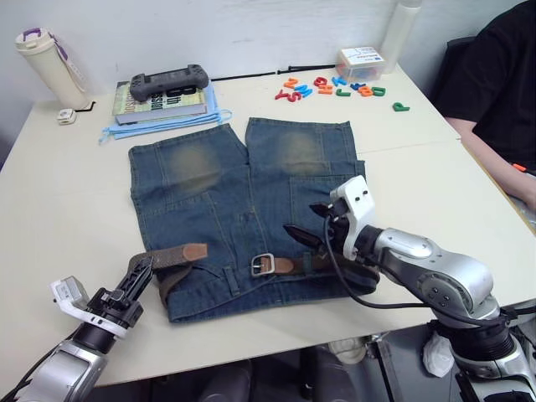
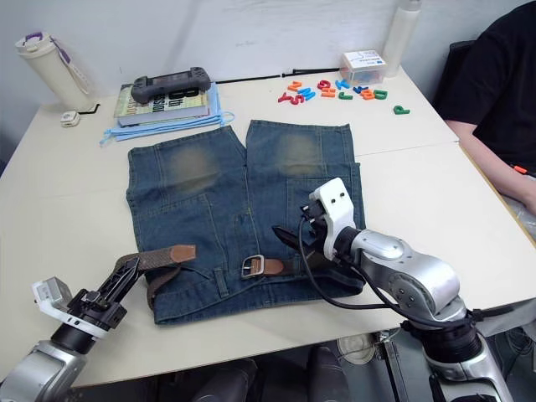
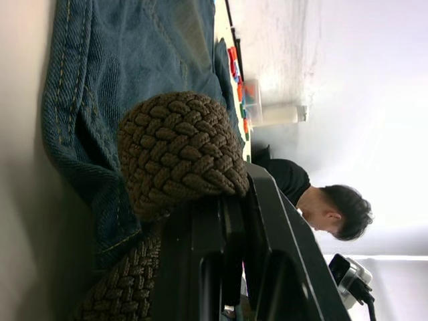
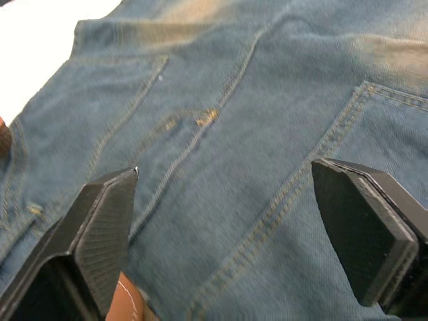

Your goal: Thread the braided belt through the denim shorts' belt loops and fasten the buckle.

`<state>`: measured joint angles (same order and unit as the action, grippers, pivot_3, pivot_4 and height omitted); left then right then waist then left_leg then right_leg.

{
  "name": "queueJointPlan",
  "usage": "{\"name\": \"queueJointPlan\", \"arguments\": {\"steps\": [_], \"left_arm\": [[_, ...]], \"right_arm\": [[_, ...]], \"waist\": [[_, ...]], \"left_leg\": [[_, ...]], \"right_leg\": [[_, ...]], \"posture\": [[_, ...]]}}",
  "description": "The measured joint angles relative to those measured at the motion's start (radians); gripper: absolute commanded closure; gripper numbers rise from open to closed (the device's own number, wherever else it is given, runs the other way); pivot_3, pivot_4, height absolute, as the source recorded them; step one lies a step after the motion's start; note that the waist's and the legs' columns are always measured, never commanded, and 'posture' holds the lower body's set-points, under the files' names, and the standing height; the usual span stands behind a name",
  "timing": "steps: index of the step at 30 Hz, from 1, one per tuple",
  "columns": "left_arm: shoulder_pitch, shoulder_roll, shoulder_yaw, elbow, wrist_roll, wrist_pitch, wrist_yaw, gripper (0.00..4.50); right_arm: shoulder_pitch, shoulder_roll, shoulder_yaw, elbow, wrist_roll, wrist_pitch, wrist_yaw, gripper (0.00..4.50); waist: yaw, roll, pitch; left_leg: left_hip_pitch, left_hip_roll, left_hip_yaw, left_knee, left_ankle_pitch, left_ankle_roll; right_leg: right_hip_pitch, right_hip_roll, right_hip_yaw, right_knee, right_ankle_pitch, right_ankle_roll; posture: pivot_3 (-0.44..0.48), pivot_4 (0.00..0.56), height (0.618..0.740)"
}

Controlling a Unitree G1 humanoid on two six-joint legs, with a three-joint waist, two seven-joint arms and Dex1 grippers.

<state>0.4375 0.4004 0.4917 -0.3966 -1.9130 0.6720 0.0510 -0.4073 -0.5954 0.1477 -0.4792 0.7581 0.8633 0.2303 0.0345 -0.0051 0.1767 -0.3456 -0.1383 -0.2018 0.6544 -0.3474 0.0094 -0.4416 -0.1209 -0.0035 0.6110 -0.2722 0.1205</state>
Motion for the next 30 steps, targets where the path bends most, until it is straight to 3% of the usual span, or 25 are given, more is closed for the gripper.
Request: {"name": "queueJointPlan", "arguments": {"steps": [2, 5, 7, 9, 11, 16, 17, 18, 20, 22, 24, 25, 26, 27, 28, 29, 30], "left_arm": [[0.002, -0.001, -0.003, -0.007, 0.006, 0.0, 0.0, 4.5], [0.003, -0.001, -0.005, -0.021, 0.011, -0.007, 0.001, 4.5], [0.005, 0.0, -0.005, -0.022, 0.013, -0.009, 0.001, 4.5], [0.018, 0.005, -0.007, -0.025, 0.036, -0.008, 0.0, 4.5], [0.031, 0.008, -0.012, -0.038, 0.056, -0.007, 0.0, 4.5], [0.05, 0.017, -0.033, -0.095, 0.134, -0.008, 0.001, 4.5], [0.051, 0.02, -0.04, -0.109, 0.154, -0.008, 0.001, 4.5], [0.049, 0.024, -0.059, -0.129, 0.176, -0.007, 0.002, 4.5], [0.047, 0.024, -0.072, -0.146, 0.191, -0.008, 0.01, 4.5], [0.044, 0.027, -0.078, -0.153, 0.205, -0.018, 0.035, 4.5], [0.044, 0.028, -0.08, -0.158, 0.218, -0.024, 0.048, 4.5], [0.043, 0.032, -0.084, -0.179, 0.228, -0.029, 0.061, 4.5], [0.041, 0.034, -0.094, -0.199, 0.23, -0.031, 0.072, 4.5], [0.036, 0.035, -0.104, -0.211, 0.23, -0.031, 0.082, 4.5], [0.03, 0.039, -0.111, -0.218, 0.231, -0.032, 0.091, 4.5], [0.022, 0.051, -0.116, -0.226, 0.235, -0.033, 0.101, 4.5], [0.022, 0.055, -0.117, -0.233, 0.239, -0.035, 0.107, 4.5]], "right_arm": [[0.004, -0.022, 0.001, -0.007, -0.028, -0.004, 0.029, 0.06], [0.023, -0.036, 0.008, -0.028, -0.07, -0.01, 0.079, 0.06], [0.023, -0.036, 0.009, -0.03, -0.083, -0.011, 0.095, 0.06], [0.027, -0.028, 0.009, -0.033, -0.093, -0.011, 0.115, 0.06], [0.032, -0.028, 0.009, -0.04, -0.101, -0.011, 0.133, 0.06], [0.041, -0.031, 0.01, -0.064, -0.132, -0.012, 0.18, 0.06], [0.044, -0.033, 0.01, -0.067, -0.139, -0.012, 0.19, 0.06], [0.047, -0.04, 0.01, -0.069, -0.152, -0.013, 0.203, 0.06], [0.055, -0.044, 0.01, -0.073, -0.163, -0.016, 0.218, 0.06], [0.066, -0.049, 0.025, -0.095, -0.179, -0.024, 0.247, 0.06], [0.066, -0.059, 0.04, -0.107, -0.187, -0.033, 0.264, 0.06], [0.064, -0.07, 0.044, -0.116, -0.189, -0.038, 0.283, 0.06], [0.065, -0.073, 0.044, -0.117, -0.193, -0.039, 0.297, 0.06], [0.066, -0.075, 0.044, -0.117, -0.198, -0.039, 0.305, 0.06], [0.067, -0.075, 0.044, -0.12, -0.198, -0.039, 0.311, 0.06], [0.067, -0.075, 0.043, -0.131, -0.196, -0.039, 0.323, 0.06], [0.067, -0.075, 0.043, -0.143, -0.196, -0.039, 0.33, 0.06]], "waist": [[-0.016, 0.0, 0.0], [-0.021, 0.001, 0.0], [-0.018, 0.0, 0.0], [-0.003, 0.002, -0.001], [0.011, 0.002, -0.001], [0.026, 0.0, 0.001], [0.02, -0.001, 0.002], [0.004, 0.0, 0.003], [-0.012, 0.004, 0.003], [-0.014, 0.008, 0.004], [-0.009, 0.003, 0.003], [-0.004, -0.001, 0.004], [0.003, 0.0, 0.003], [0.007, 0.002, 0.003], [0.01, 0.004, 0.004], [0.02, 0.003, 0.004], [0.024, 0.003, 0.004]], "left_leg": [[-0.011, -0.005, -0.008, 0.003, 0.004, 0.003], [-0.014, -0.032, -0.038, 0.003, 0.014, 0.008], [-0.024, -0.042, -0.045, 0.008, 0.016, 0.011], [-0.02, -0.041, -0.037, 0.009, 0.016, 0.012], [-0.019, -0.038, -0.03, 0.009, 0.016, 0.012], [-0.014, -0.029, -0.015, 0.006, 0.013, 0.012], [-0.022, -0.03, -0.013, 0.008, 0.013, 0.013], [-0.03, -0.014, 0.008, 0.012, 0.013, 0.014], [-0.036, -0.009, 0.02, 0.012, 0.016, 0.018], [-0.037, -0.042, -0.026, 0.004, 0.032, 0.02], [-0.036, -0.059, -0.049, -0.011, 0.046, 0.018], [-0.044, -0.061, -0.041, -0.003, 0.048, 0.017], [-0.058, -0.044, -0.017, 0.005, 0.046, 0.016], [-0.061, -0.041, -0.015, 0.006, 0.046, 0.017], [-0.06, -0.044, -0.023, 0.004, 0.048, 0.016], [-0.057, -0.042, -0.024, 0.002, 0.049, 0.015], [-0.057, -0.04, -0.021, 0.0, 0.049, 0.014]], "right_leg": [[0.001, -0.02, -0.017, 0.002, -0.002, 0.002], [0.002, -0.032, -0.039, 0.013, -0.011, 0.01], [0.002, -0.058, -0.046, 0.016, -0.018, 0.016], [-0.004, -0.04, -0.03, 0.015, -0.017, 0.016], [-0.004, -0.034, -0.02, 0.01, -0.013, 0.022], [-0.002, -0.029, -0.013, 0.006, -0.008, 0.019], [0.002, -0.046, -0.025, 0.004, -0.009, 0.019], [0.008, -0.067, -0.053, 0.006, -0.009, 0.02], [0.017, -0.081, -0.077, 0.007, -0.012, 0.02], [0.014, -0.058, -0.055, 0.018, -0.025, 0.005], [0.017, -0.061, -0.035, 0.015, -0.034, 0.02], [0.017, -0.082, -0.034, 0.011, -0.038, 0.047], [0.015, -0.089, -0.045, 0.019, -0.043, 0.041], [0.015, -0.085, -0.046, 0.021, -0.045, 0.036], [0.016, -0.069, -0.044, 0.025, -0.046, 0.031], [0.016, -0.055, -0.019, 0.018, -0.043, 0.023], [0.016, -0.05, -0.011, 0.013, -0.043, 0.023]], "posture": [[0.0, 0.15, 0.73], [0.0, 0.15, 0.73], [0.0, 0.15, 0.73], [0.0, 0.15, 0.73], [0.0, 0.15, 0.73], [0.0, 0.15, 0.73], [0.0, 0.15, 0.73], [0.0, 0.15, 0.73], [0.0, 0.15, 0.73], [0.0, 0.15, 0.73], [0.0, 0.15, 0.73], [0.0, 0.15, 0.73], [0.0, 0.15, 0.73], [0.0, 0.15, 0.73], [0.0, 0.15, 0.73], [0.0, 0.15, 0.73], [0.0, 0.15, 0.73]]}}
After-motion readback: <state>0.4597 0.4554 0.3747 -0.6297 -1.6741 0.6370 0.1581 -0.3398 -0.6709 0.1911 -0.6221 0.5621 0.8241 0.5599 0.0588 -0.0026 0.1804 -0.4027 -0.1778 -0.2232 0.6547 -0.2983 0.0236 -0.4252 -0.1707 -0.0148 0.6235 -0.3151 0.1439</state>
